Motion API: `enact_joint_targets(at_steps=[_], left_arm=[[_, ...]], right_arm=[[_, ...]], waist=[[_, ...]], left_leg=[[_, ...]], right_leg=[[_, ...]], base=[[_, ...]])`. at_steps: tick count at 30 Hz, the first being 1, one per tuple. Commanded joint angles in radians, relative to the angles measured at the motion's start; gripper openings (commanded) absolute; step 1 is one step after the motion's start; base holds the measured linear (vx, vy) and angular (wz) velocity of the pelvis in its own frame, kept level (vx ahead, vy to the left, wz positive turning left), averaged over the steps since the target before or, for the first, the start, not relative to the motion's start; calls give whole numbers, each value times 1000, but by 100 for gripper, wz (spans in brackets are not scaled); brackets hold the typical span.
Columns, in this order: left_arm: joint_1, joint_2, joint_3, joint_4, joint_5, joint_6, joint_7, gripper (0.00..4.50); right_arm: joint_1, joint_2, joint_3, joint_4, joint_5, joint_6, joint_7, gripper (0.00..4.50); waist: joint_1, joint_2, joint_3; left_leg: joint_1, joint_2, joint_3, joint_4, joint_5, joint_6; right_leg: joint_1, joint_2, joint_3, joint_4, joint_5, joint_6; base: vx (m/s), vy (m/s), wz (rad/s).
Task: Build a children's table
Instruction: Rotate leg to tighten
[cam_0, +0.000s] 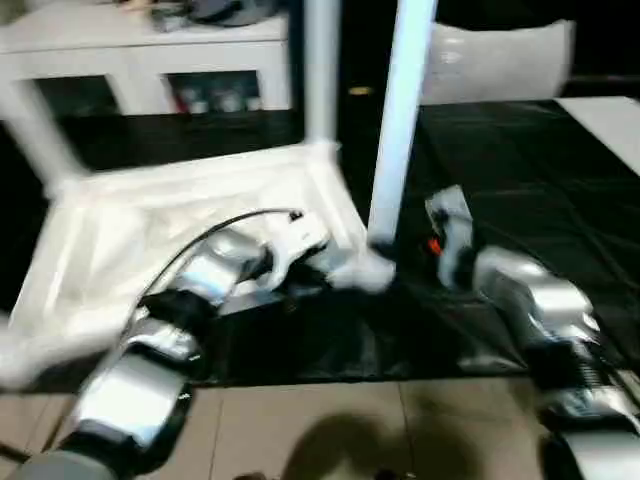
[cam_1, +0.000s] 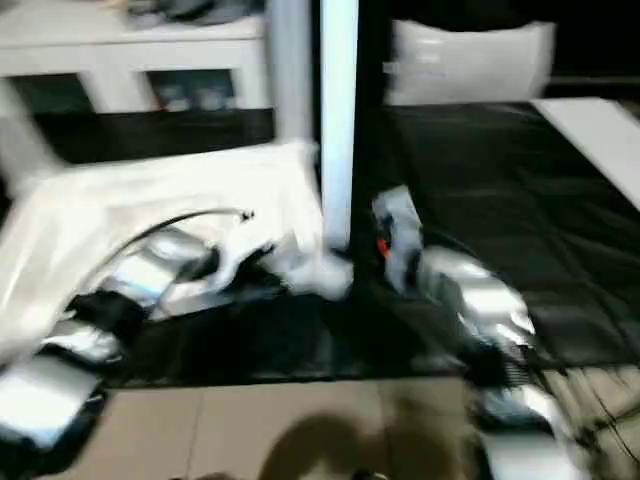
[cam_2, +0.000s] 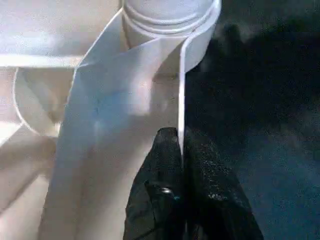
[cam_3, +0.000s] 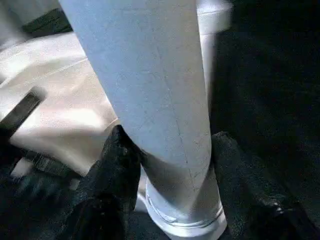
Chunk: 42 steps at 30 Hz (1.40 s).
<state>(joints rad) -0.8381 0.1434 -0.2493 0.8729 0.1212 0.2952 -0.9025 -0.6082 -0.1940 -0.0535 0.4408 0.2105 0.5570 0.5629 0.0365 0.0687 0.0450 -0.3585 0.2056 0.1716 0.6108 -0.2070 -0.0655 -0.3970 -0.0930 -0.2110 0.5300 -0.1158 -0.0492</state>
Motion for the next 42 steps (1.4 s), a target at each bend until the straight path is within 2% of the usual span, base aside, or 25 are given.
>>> enact_joint_targets(at_steps=[1, 2, 3, 4, 5, 7, 8, 9, 10, 13, 15, 17, 19, 21, 25, 26, 29, 30, 32, 34, 35, 42], left_arm=[[-15, -48, 15, -20, -44, 4, 21, 0], [-10, -56, 13, -26, -41, 5, 27, 0], [-4, -60, 9, -34, -37, 9, 32, 0], [0, -62, 6, -40, -35, 12, 36, 0], [2, -63, 5, -43, -33, 14, 38, 0], [4, -63, 6, -46, -31, 19, 43, 0], [7, -52, 0, -49, -23, 13, 38, 0], [8, -49, -2, -49, -19, 9, 36, 0], [11, -36, -8, -49, -11, -10, 25, 0], [15, -12, -21, -50, -5, -43, -12, 0], [20, 10, -39, -51, 2, -81, -56, 0], [28, 55, -74, -60, 17, -141, -145, 0], [35, 92, -101, -68, 24, -189, -219, 0], [38, 110, -114, -70, 25, -223, -262, 0], [35, 138, -132, -64, 23, -280, -338, 0], [34, 141, -136, -62, 24, -287, -347, 0], [25, 163, -162, -48, 30, -330, -406, 0], [25, 167, -168, -47, 30, -337, -420, 0], [25, 169, -171, -49, 29, -342, -432, 0], [25, 172, -172, -51, 27, -354, -460, 0], [26, 171, -172, -52, 25, -361, -474, 0], [25, 167, -174, -47, 19, -367, -480, 0]], right_arm=[[-11, 49, 1, 52, 6, 13, -80, 195], [-6, 54, 12, 51, -4, -5, -81, 195], [-1, 57, 23, 48, -17, -20, -78, 195], [5, 57, 35, 44, -28, -46, -64, 195], [9, 57, 42, 42, -34, -63, -55, 195], [13, 57, 39, 34, -30, -77, -42, 263], [22, 46, 34, 18, -19, -89, -16, 262], [25, 42, 31, 14, -14, -89, -10, 275], [33, 27, 25, 0, -2, -89, 15, 275], [49, -15, 29, -18, 5, -100, 73, 309], [60, -52, 37, -25, 1, -113, 122, 336], [75, -128, 47, -23, -7, -166, 224, 347], [89, -178, 60, -37, -6, -192, 300, 364], [98, -205, 69, -54, 1, -194, 349, 364], [125, -278, 112, -103, 24, -196, 507, 364], [128, -287, 118, -107, 27, -195, 528, 339], [128, -324, 145, -107, 50, -189, 634, 326], [127, -329, 151, -104, 56, -188, 656, 326], [126, -332, 156, -103, 60, -187, 672, 291], [128, -337, 165, -108, 66, -180, 703, 284], [130, -336, 178, -114, 72, -171, 724, 257], [130, -328, 198, -113, 83, -149, 762, 209]], waist=[[3, -17, -79], [0, -19, -80], [2, -17, -82], [3, -19, -83], [6, -20, -84], [14, -19, -87], [17, -15, -87], [18, -16, -87], [22, -11, -88], [31, -12, -88], [38, -14, -85], [52, -14, -86], [62, -13, -86], [66, -12, -83], [84, -12, -84], [91, -13, -84], [101, -15, -85], [102, -15, -85], [106, -15, -85], [108, -15, -84], [109, -15, -84], [112, -15, -85]], left_leg=[[3, 12, -15, -57, -174, 65], [-4, 10, -15, -57, -160, 77], [-3, 10, -14, -57, -155, 83], [-1, 11, -13, -58, -144, 92], [-6, 10, -12, -59, -126, 99], [-7, 16, -14, -60, -91, 110], [-6, 20, -14, -61, -80, 117], [-7, 22, -15, -61, -76, 120], [-6, 25, -17, -61, -68, 124], [-4, 27, -15, -61, -71, 131], [-1, 26, -12, -62, -87, 128], [0, 27, -11, -61, -96, 124], [1, 32, -11, -61, -98, 121], [2, 33, -11, -62, -113, 116], [7, 36, -10, -62, -125, 105], [9, 38, -10, -62, -127, 105], [5, 34, -9, -61, -124, 110], [5, 35, -9, -61, -125, 108], [6, 35, -9, -61, -123, 103], [6, 35, -9, -61, -126, 100], [6, 36, -10, -61, -127, 97], [6, 36, -10, -61, -125, 89]], right_leg=[[65, -68, 36, -93, -495, 61], [69, -68, 39, -88, -476, 53], [68, -69, 41, -86, -466, 49], [66, -69, 47, -81, -446, 36], [70, -69, 49, -75, -427, 27], [71, -71, 54, -67, -388, 12], [69, -71, 56, -65, -368, 0], [70, -72, 57, -62, -358, -5], [70, -73, 59, -58, -339, -18], [70, -74, 63, -53, -319, -36], [69, -74, 64, -57, -341, -32], [68, -74, 64, -56, -355, -25], [66, -75, 68, -53, -354, -23], [62, -73, 68, -52, -360, -28], [60, -74, 69, -52, -381, -26], [58, -75, 71, -52, -379, -26], [61, -75, 70, -50, -379, -25], [60, -75, 70, -50, -381, -25], [58, -75, 70, -50, -386, -29], [59, -74, 69, -52, -394, -29], [59, -74, 68, -53, -398, -28], [59, -74, 68, -53, -403, -20]], base=[[0, 0, 0], [0, 0, 0], [0, 0, 0], [0, 0, 0], [0, 0, 0], [0, 0, 0], [0, 0, 0], [0, 0, 0], [0, 0, 0], [0, 0, 0], [0, 0, 0], [0, 0, 0], [0, 0, 0], [0, 0, 0], [0, 0, 0], [0, 0, 0], [0, 0, 0], [0, 0, 0], [0, 0, 0], [0, 0, 0], [0, 0, 0], [0, 0, 0]])
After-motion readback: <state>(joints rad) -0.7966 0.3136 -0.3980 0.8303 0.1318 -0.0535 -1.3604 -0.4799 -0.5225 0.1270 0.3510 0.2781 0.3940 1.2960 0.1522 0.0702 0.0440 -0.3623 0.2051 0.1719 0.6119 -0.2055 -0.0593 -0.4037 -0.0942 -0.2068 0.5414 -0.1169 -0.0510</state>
